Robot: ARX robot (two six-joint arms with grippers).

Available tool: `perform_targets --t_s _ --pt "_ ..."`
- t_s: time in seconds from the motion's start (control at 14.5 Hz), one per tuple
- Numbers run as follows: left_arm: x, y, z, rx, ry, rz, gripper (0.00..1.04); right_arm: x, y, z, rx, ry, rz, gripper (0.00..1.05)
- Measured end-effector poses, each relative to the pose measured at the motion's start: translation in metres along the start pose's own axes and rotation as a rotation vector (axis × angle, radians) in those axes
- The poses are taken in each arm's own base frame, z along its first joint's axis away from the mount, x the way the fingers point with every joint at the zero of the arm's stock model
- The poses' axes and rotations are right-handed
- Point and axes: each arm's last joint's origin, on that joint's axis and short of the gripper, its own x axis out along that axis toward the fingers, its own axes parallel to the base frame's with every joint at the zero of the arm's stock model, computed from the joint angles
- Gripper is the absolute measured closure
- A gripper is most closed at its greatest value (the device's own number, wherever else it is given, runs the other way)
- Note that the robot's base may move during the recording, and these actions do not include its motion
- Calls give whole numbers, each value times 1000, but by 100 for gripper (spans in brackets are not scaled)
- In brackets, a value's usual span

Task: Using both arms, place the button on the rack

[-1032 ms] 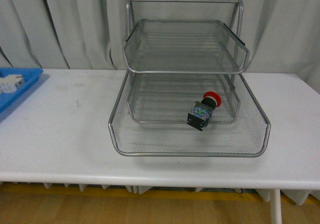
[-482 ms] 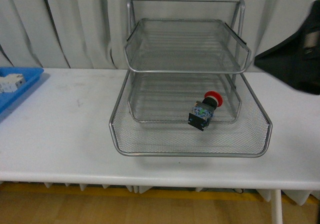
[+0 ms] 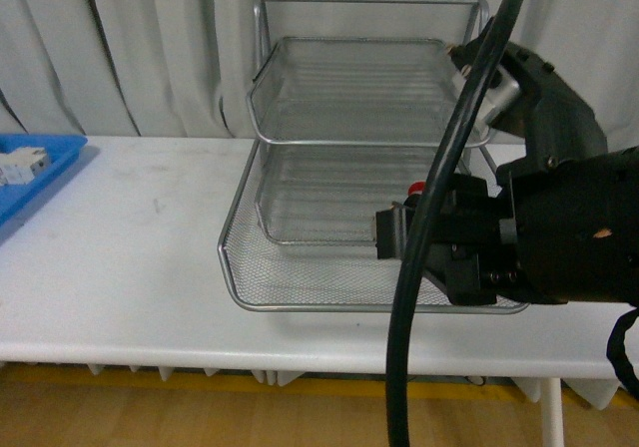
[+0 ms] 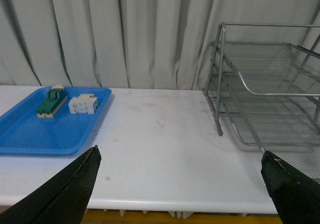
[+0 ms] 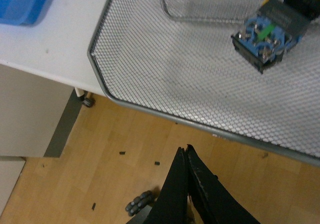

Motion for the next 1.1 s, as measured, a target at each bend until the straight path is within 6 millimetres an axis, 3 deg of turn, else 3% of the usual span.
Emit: perform_targets --t_s 0.28,0.55,1.1 --pt "0 0 0 0 0 0 7 17 3 -19 6 109 15 103" --pt "0 0 0 0 0 0 7 41 -10 -35 18 220 -39 103" --pt "0 0 0 0 0 0 7 76 -29 -4 31 255 -107 103"
